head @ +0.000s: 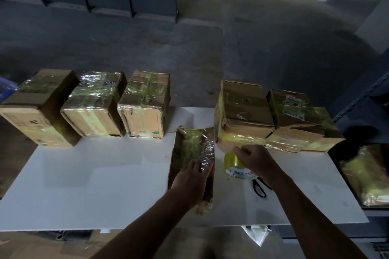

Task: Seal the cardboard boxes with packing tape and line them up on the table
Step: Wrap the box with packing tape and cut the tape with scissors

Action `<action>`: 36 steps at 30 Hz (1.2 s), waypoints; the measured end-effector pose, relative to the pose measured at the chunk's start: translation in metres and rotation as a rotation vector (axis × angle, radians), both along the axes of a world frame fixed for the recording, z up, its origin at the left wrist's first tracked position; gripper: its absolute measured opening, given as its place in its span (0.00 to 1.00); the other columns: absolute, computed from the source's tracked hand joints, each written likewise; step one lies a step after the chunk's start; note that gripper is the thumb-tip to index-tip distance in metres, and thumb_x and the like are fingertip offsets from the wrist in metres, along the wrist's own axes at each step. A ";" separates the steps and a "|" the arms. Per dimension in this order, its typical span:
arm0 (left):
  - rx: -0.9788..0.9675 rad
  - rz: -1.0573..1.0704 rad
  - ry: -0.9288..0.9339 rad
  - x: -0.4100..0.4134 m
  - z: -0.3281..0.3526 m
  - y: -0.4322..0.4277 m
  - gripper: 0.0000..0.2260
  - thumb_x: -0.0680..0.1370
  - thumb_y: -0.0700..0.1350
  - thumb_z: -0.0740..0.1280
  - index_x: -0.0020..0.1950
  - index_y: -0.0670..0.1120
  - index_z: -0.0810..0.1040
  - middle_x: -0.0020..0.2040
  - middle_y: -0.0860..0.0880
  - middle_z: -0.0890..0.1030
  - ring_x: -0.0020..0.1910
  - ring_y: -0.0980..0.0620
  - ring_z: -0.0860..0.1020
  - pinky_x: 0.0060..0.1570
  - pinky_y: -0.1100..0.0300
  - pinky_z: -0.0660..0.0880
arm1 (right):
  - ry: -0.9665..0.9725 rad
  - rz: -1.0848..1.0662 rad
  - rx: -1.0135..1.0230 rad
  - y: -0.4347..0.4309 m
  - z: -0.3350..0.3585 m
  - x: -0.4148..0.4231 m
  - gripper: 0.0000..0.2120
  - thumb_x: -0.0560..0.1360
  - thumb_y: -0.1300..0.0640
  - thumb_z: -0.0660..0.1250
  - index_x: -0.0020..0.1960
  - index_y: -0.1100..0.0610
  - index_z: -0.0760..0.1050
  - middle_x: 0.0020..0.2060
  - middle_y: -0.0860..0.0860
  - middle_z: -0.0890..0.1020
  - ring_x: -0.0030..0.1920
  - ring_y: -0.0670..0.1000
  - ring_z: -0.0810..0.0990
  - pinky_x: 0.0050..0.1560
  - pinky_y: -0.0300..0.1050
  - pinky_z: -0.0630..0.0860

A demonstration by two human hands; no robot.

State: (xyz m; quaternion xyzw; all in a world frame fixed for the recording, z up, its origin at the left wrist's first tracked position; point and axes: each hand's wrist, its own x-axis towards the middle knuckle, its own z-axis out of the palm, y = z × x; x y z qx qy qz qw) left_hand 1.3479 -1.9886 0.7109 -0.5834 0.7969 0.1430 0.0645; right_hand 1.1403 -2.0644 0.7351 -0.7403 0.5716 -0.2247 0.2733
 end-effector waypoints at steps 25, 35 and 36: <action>-0.081 0.367 0.506 0.032 0.021 0.019 0.25 0.82 0.48 0.56 0.79 0.51 0.53 0.70 0.42 0.70 0.63 0.45 0.75 0.60 0.49 0.76 | -0.204 0.076 0.100 0.008 -0.003 0.064 0.21 0.80 0.46 0.59 0.30 0.53 0.67 0.24 0.51 0.70 0.26 0.51 0.71 0.28 0.50 0.67; -0.096 0.653 0.913 0.080 0.001 0.044 0.26 0.81 0.34 0.55 0.71 0.61 0.63 0.61 0.51 0.76 0.52 0.60 0.75 0.48 0.79 0.71 | -0.041 0.165 0.035 0.016 0.008 0.133 0.16 0.81 0.48 0.57 0.45 0.54 0.79 0.37 0.49 0.80 0.39 0.47 0.78 0.37 0.39 0.66; -0.094 0.652 0.918 0.084 -0.003 0.045 0.27 0.81 0.33 0.56 0.70 0.62 0.62 0.60 0.53 0.76 0.51 0.61 0.76 0.48 0.78 0.71 | -0.035 0.176 0.043 0.018 0.007 0.139 0.17 0.81 0.47 0.57 0.48 0.56 0.79 0.39 0.51 0.81 0.41 0.48 0.79 0.37 0.39 0.66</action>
